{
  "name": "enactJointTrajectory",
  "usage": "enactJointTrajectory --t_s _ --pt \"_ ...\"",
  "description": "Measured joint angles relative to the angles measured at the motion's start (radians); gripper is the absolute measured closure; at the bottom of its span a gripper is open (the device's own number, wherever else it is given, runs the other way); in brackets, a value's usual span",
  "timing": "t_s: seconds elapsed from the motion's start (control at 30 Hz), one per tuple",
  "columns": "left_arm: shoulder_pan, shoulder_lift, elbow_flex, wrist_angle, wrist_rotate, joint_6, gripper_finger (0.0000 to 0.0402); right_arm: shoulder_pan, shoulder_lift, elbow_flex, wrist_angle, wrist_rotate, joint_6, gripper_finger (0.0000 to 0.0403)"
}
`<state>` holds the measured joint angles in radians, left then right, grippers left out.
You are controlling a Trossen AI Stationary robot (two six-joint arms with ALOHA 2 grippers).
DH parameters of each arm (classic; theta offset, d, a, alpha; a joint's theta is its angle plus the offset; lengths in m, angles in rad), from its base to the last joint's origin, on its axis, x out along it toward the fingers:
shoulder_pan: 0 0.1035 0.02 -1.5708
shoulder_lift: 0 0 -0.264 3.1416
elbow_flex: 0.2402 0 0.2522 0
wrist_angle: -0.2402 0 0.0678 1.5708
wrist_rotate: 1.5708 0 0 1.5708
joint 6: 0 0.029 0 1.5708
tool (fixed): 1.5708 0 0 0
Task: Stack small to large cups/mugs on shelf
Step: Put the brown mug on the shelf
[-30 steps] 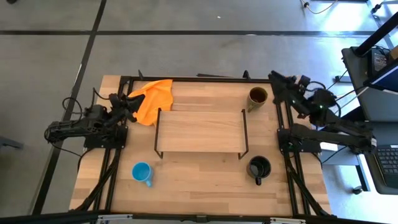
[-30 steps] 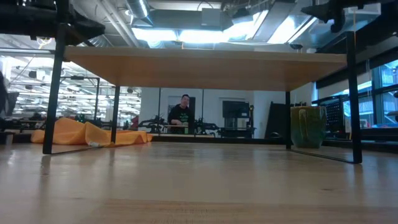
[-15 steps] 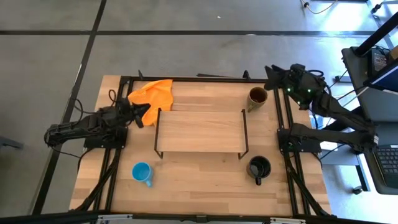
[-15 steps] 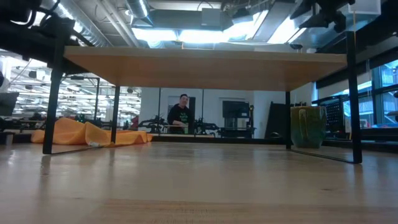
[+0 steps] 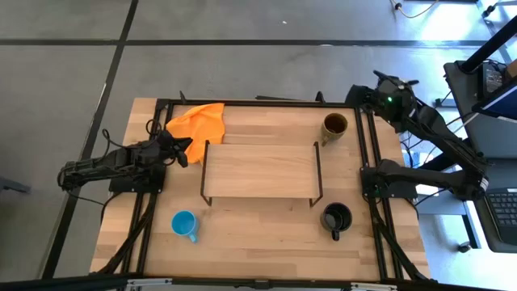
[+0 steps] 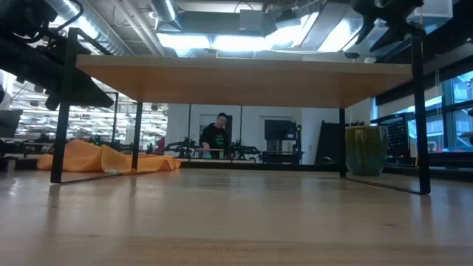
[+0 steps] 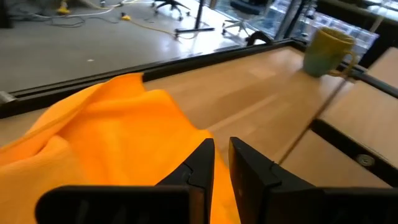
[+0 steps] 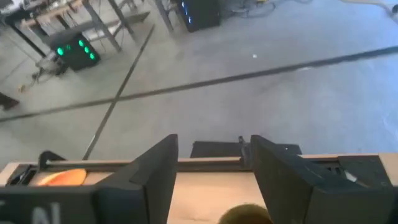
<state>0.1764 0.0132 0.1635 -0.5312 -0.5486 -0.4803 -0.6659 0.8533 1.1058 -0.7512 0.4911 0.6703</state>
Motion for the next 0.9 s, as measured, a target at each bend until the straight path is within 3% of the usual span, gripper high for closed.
enactJointTrajectory --t_s 0.3,0.47,0.53,0.67,0.9 --pt "0.0 0.0 0.0 0.0 -0.013 -0.009 0.036 -0.13 0.289 0.277 -0.265 -0.259 -0.17 0.0201" --pt "0.0 0.0 0.0 -0.002 -0.012 -0.016 0.036 -0.181 0.396 0.423 -0.308 -0.437 -0.248 0.0201" --pt "0.0 0.0 0.0 -0.003 -0.011 -0.017 0.036 -0.212 0.432 0.479 -0.362 -0.441 -0.254 0.0201" --pt "0.0 0.0 0.0 -0.004 -0.01 -0.025 0.036 -0.295 0.507 0.575 -0.565 -0.351 -0.289 0.0201" --pt "0.0 0.0 0.001 -0.007 -0.007 -0.038 0.036 -0.356 0.591 0.575 -0.697 -0.413 -0.311 0.0201"
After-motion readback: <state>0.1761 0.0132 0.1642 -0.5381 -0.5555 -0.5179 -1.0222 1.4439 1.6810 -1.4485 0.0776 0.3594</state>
